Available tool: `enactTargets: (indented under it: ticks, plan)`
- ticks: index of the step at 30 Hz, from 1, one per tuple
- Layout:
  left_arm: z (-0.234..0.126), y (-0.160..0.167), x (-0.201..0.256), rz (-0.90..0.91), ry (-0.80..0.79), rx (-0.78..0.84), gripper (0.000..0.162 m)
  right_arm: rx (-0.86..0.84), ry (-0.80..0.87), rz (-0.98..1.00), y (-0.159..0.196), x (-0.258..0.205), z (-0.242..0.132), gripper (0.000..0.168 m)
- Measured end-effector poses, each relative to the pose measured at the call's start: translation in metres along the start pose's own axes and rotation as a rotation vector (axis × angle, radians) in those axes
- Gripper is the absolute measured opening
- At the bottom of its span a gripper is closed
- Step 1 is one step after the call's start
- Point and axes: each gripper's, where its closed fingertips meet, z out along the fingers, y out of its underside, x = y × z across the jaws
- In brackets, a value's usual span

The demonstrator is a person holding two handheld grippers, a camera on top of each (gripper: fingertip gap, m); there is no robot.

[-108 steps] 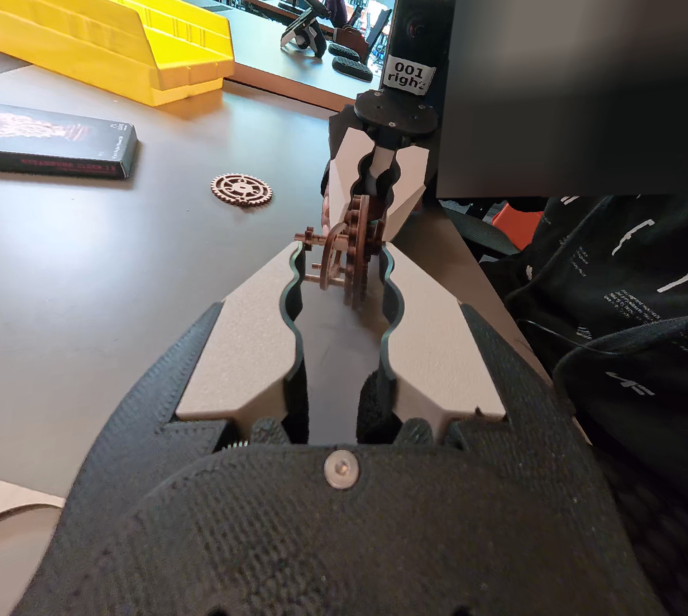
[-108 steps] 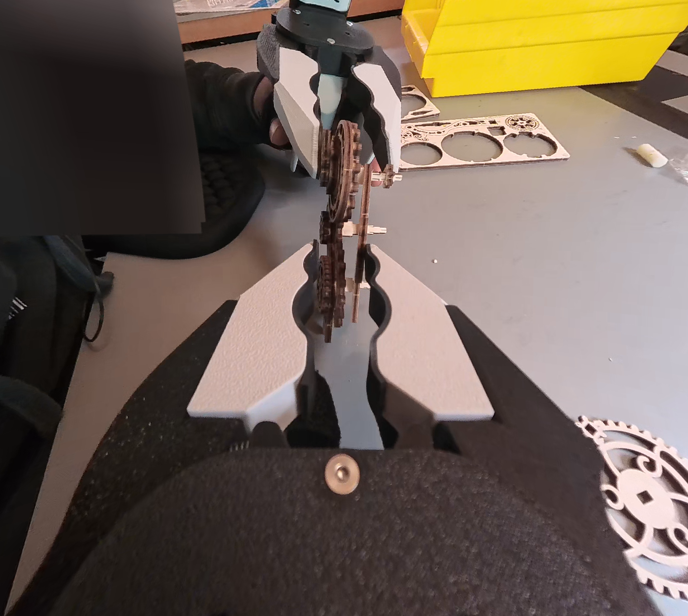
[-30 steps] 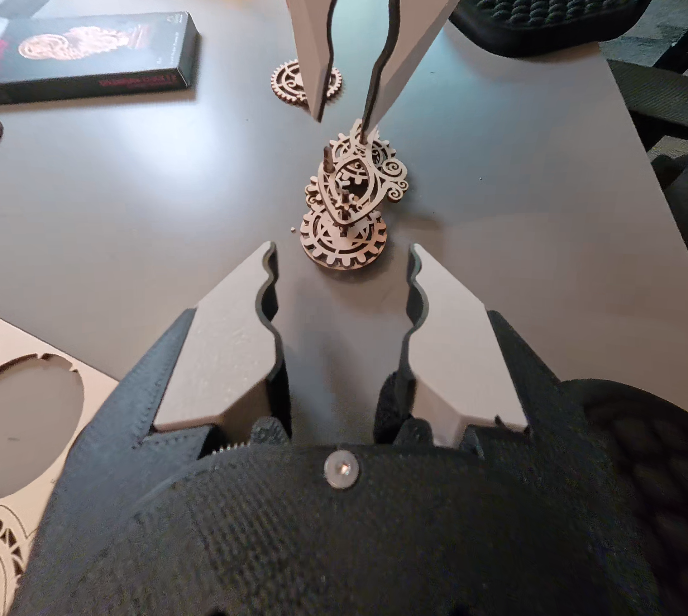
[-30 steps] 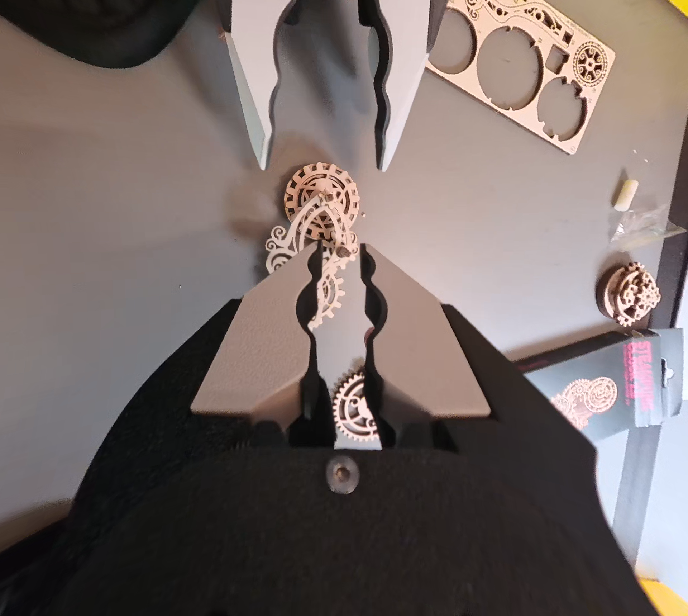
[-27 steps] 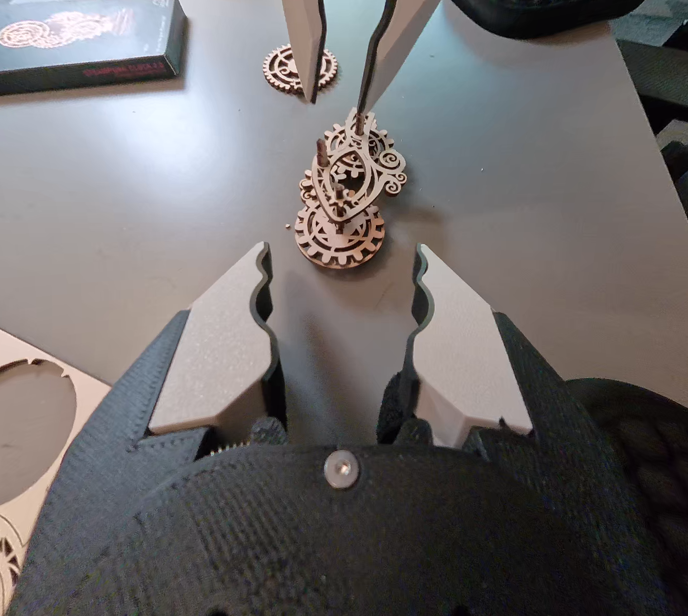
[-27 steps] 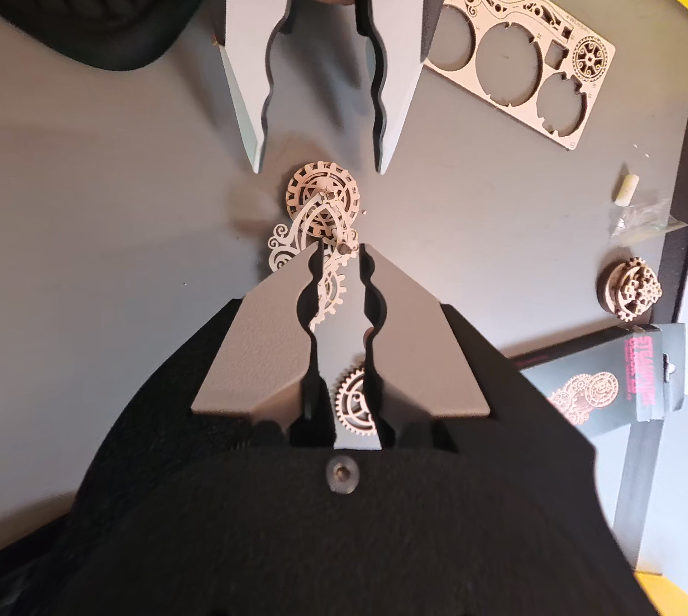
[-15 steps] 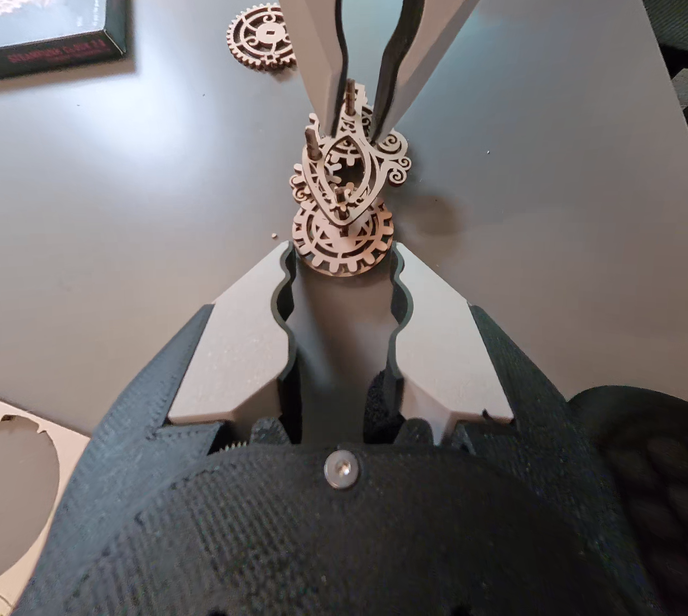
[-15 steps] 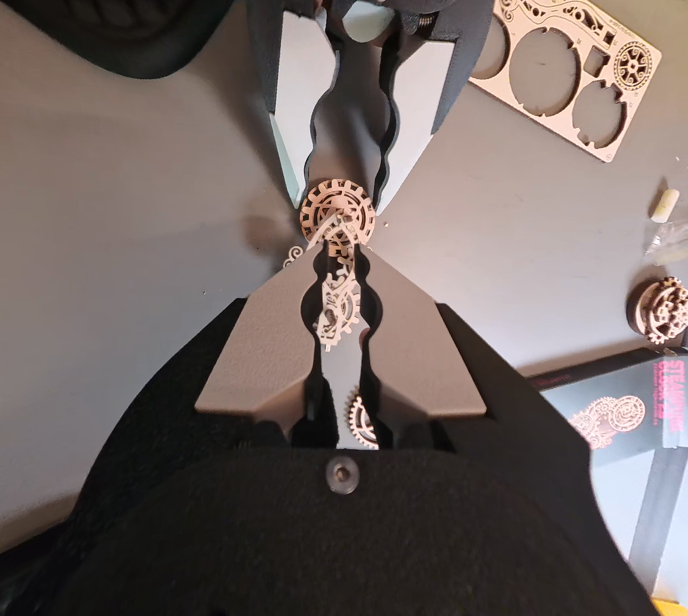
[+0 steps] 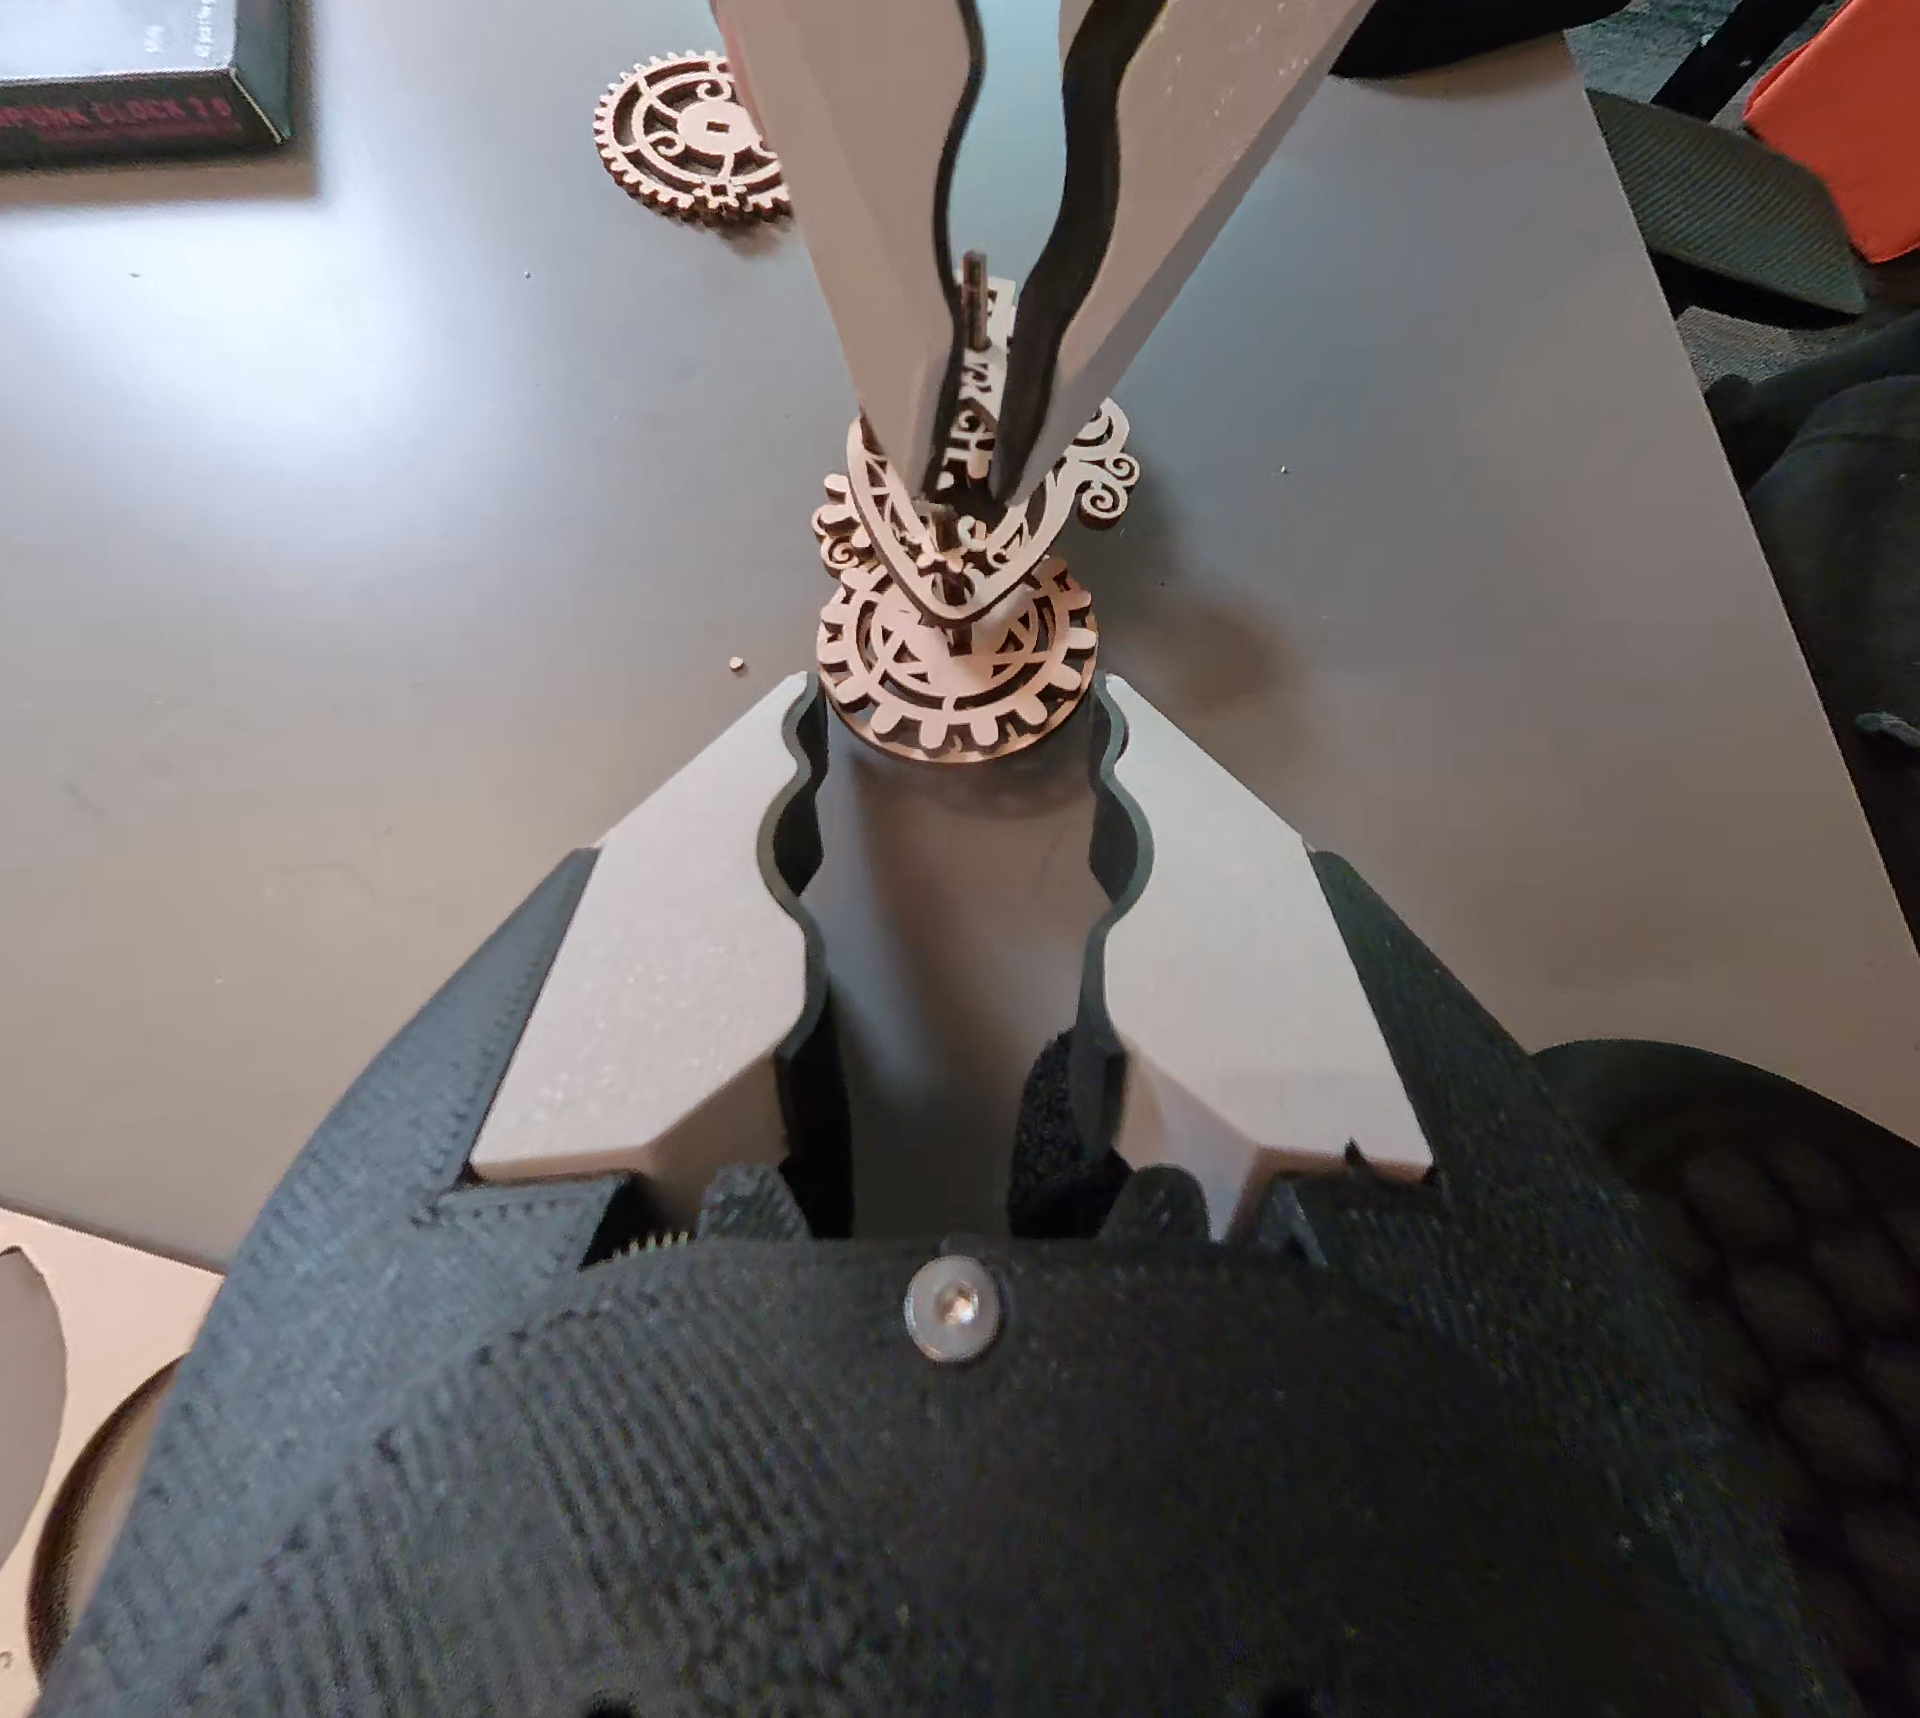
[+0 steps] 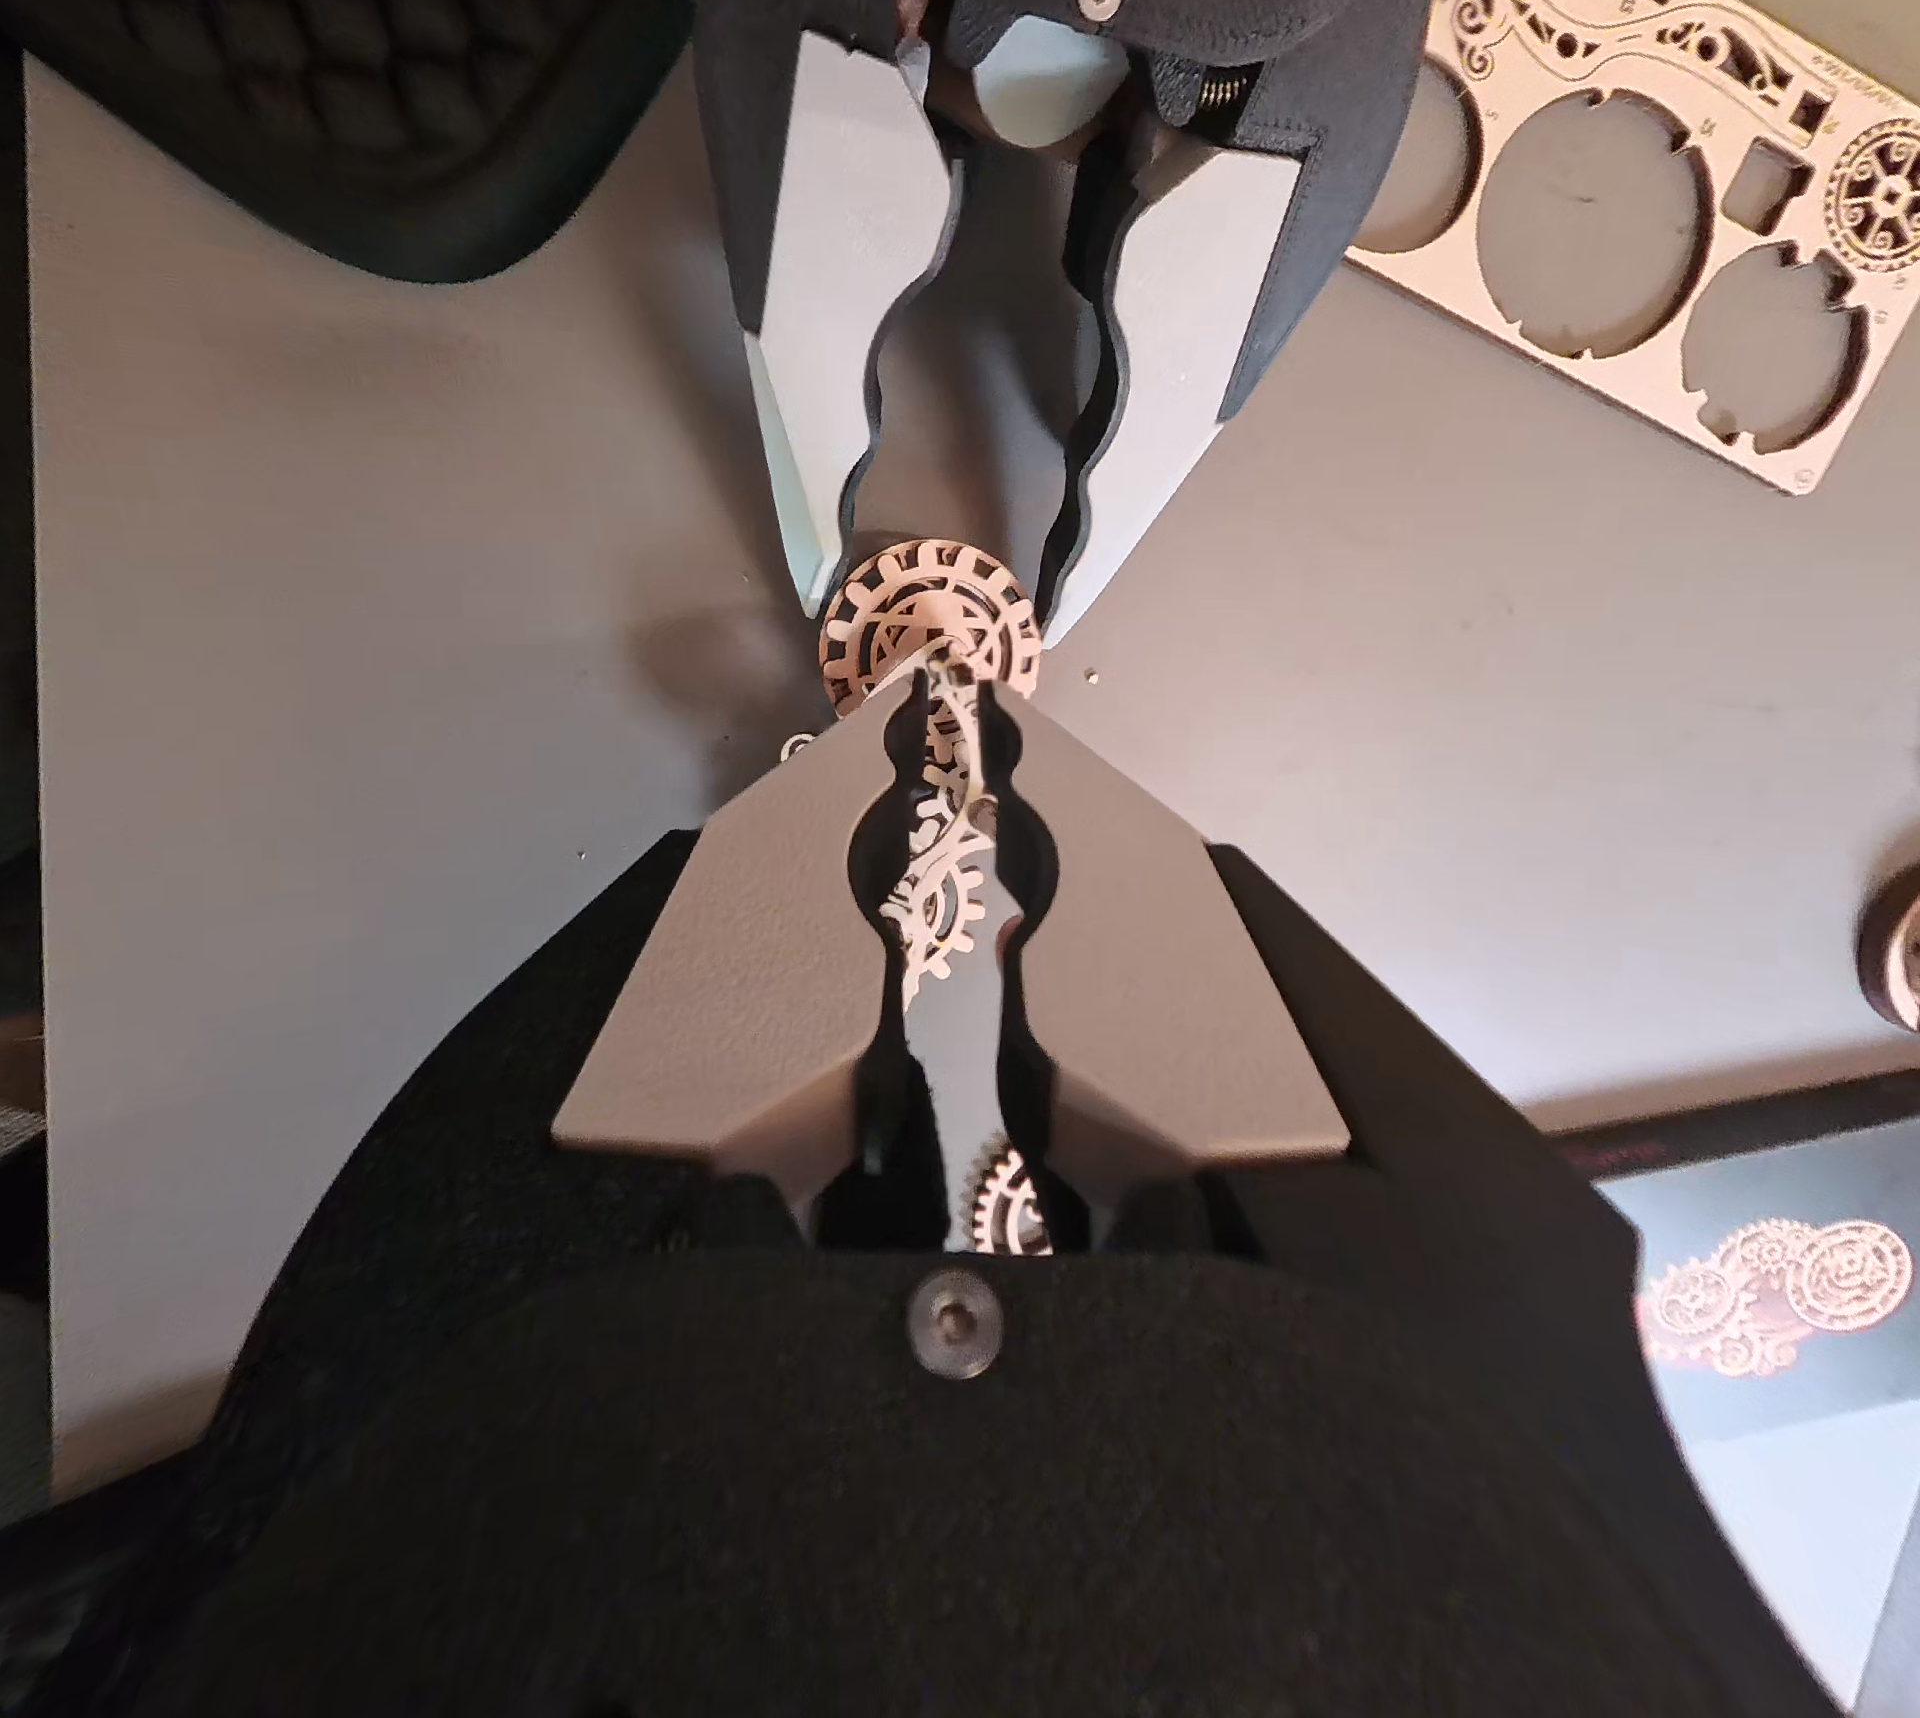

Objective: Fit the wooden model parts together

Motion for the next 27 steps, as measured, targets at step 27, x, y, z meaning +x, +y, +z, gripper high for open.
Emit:
enactTargets:
  ticks: [27]
  plan:
    - [0.003, 0.007, 0.000, 0.093, -0.042, -0.045, 0.049, -0.275, -0.038, -0.203, 0.003, -0.006, 0.015, 0.005]
